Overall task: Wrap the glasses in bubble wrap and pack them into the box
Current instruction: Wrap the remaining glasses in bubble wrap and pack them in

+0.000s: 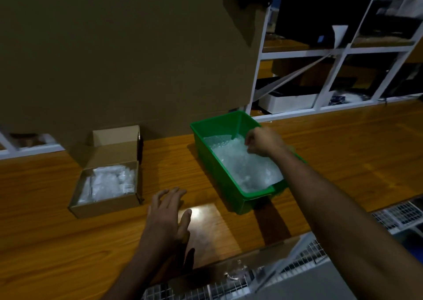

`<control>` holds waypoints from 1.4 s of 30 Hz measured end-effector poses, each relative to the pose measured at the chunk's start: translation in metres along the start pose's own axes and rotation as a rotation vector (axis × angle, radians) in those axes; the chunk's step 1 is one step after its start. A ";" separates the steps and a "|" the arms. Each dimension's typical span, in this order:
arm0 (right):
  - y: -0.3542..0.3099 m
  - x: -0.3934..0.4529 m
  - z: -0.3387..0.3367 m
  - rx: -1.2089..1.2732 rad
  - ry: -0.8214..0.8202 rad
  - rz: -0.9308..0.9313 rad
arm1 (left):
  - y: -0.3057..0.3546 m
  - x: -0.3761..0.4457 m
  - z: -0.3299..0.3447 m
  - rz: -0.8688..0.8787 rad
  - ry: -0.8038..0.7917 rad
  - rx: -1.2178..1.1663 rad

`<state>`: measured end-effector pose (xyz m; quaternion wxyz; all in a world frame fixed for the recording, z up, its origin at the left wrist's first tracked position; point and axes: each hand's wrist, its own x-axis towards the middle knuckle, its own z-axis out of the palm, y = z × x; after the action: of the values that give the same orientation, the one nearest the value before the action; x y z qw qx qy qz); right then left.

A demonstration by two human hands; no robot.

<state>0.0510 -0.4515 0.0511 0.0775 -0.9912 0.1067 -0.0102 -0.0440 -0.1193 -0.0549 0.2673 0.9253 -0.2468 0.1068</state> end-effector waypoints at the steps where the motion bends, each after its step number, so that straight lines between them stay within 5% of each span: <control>1: -0.005 -0.005 -0.013 0.046 0.088 -0.039 | -0.001 0.000 -0.004 0.006 0.008 -0.028; 5: -0.036 -0.039 -0.065 0.267 0.311 -0.202 | 0.012 0.007 -0.024 -0.057 -0.024 -0.307; 12: -0.110 -0.111 -0.105 0.799 0.448 -0.281 | 0.026 0.018 -0.055 -0.613 -0.308 -1.420; 16: -0.154 -0.149 -0.059 0.768 0.437 -0.237 | 0.003 0.008 -0.076 -0.688 -0.334 -1.615; 20: -0.196 -0.178 0.024 0.759 0.306 -0.152 | -0.054 -0.015 -0.091 -0.804 -0.233 -1.669; 26: -0.238 -0.233 0.141 0.619 0.217 -0.006 | -0.104 -0.059 -0.085 -1.003 -0.367 -1.290; 34: -0.251 -0.265 0.167 0.516 -0.018 -0.119 | -0.132 -0.073 -0.080 -0.882 -0.043 -1.106; 37: -0.247 -0.262 0.151 0.550 0.065 -0.035 | -0.139 -0.072 -0.086 -0.800 0.021 -1.078; 40: -0.229 -0.236 0.136 0.666 0.355 0.154 | -0.147 -0.072 -0.090 -0.687 0.012 -1.025; 42: -0.209 -0.203 0.135 0.625 0.307 0.214 | -0.152 -0.072 -0.092 -0.647 -0.013 -1.029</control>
<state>-0.0989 -0.1863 -0.0510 0.3602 -0.8899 0.2121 -0.1827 -0.0340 0.0715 -0.0688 0.6977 0.7061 0.0254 -0.1183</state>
